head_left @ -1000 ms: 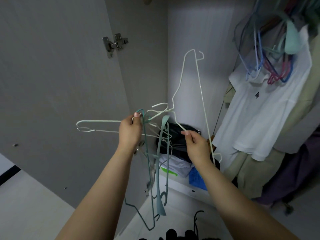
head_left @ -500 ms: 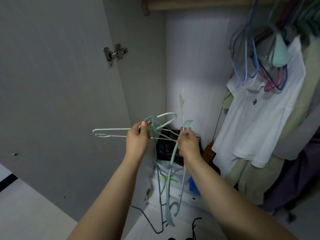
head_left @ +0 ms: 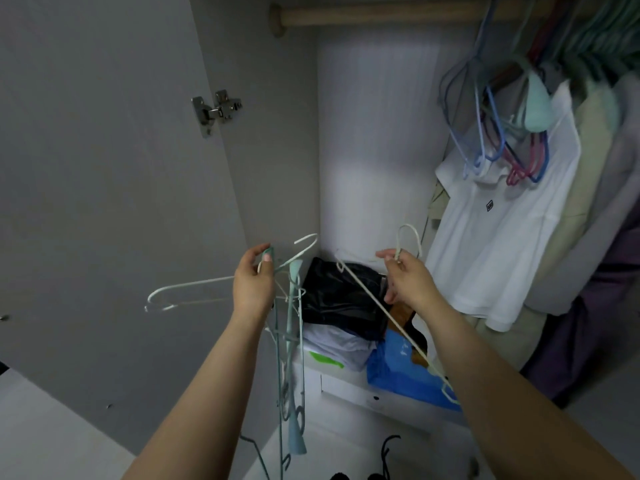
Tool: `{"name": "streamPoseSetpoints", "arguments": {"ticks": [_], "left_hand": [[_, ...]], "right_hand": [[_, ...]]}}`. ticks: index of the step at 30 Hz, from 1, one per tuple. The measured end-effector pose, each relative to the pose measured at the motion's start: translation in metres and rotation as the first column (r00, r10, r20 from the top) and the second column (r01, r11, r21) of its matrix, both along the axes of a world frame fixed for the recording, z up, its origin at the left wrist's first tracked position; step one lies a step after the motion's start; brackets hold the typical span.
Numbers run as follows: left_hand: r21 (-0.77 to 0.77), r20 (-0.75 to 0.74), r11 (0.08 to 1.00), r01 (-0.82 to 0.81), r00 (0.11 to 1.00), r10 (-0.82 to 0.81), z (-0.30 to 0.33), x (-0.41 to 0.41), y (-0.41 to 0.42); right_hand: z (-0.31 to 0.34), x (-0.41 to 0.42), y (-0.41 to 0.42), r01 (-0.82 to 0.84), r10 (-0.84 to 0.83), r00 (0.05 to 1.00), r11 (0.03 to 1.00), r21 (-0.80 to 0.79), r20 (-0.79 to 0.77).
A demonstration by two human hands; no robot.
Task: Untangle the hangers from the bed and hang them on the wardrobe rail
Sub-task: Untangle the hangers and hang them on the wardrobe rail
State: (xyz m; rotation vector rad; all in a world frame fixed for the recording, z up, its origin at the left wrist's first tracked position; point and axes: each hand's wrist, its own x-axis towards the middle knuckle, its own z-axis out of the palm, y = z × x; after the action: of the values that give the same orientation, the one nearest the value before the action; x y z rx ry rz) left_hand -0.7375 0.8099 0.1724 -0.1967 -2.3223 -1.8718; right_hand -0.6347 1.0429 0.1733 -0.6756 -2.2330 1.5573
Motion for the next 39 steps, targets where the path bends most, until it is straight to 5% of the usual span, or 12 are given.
{"name": "streamPoseSetpoints", "arguments": {"ticks": [3, 9, 12, 16, 19, 22, 27, 32, 36, 39], "left_hand": [[0.004, 0.010, 1.000, -0.016, 1.000, 0.016, -0.003, -0.005, -0.002], [0.048, -0.011, 0.999, -0.013, 1.000, 0.014, -0.002, -0.009, -0.006], [0.003, -0.032, 1.000, 0.000, 1.000, 0.001, -0.001, -0.008, -0.009], [-0.097, -0.070, 0.995, -0.001, 0.998, -0.006, 0.001, -0.010, -0.012], [-0.170, -0.105, 0.985, -0.015, 0.994, -0.003, -0.002, -0.017, -0.020], [-0.224, -0.117, 0.974, -0.030, 0.993, 0.004, -0.002, -0.023, -0.027], [-0.232, -0.112, 0.972, -0.046, 0.994, 0.020, 0.002, -0.030, -0.028], [-0.196, -0.117, 0.979, -0.053, 0.993, 0.031, 0.004, -0.034, -0.019], [-0.177, -0.100, 0.983, -0.047, 0.995, 0.030, 0.005, -0.041, -0.012], [-0.159, -0.094, 0.986, -0.044, 0.995, 0.029, 0.010, -0.046, -0.005]], "right_hand": [[-0.008, 0.002, 0.004, 0.039, -0.050, 0.990, 0.996, 0.084, 0.133], [-0.014, -0.005, 0.012, 0.074, -0.001, 0.901, 0.985, -0.153, 0.433], [-0.026, -0.012, 0.021, -0.178, 0.052, 0.766, 0.975, 0.134, 0.641], [-0.030, -0.023, 0.022, -0.421, -0.072, 0.691, 0.768, 0.482, 0.719], [-0.019, -0.029, 0.024, -0.497, -0.088, 0.787, 0.497, 0.711, 0.611], [-0.005, -0.033, 0.028, -0.527, -0.009, 0.822, 0.367, 0.767, 0.570], [0.011, -0.054, 0.031, -0.586, 0.045, 0.736, 0.544, 0.601, 0.676], [0.004, -0.064, 0.039, -0.529, 0.193, 0.521, 0.838, 0.137, 0.831], [-0.008, -0.083, 0.039, -0.442, 0.134, 0.693, 0.855, 0.271, 0.708], [0.025, -0.094, 0.040, -0.174, 0.173, 0.902, 0.984, -0.033, 0.395]]}}
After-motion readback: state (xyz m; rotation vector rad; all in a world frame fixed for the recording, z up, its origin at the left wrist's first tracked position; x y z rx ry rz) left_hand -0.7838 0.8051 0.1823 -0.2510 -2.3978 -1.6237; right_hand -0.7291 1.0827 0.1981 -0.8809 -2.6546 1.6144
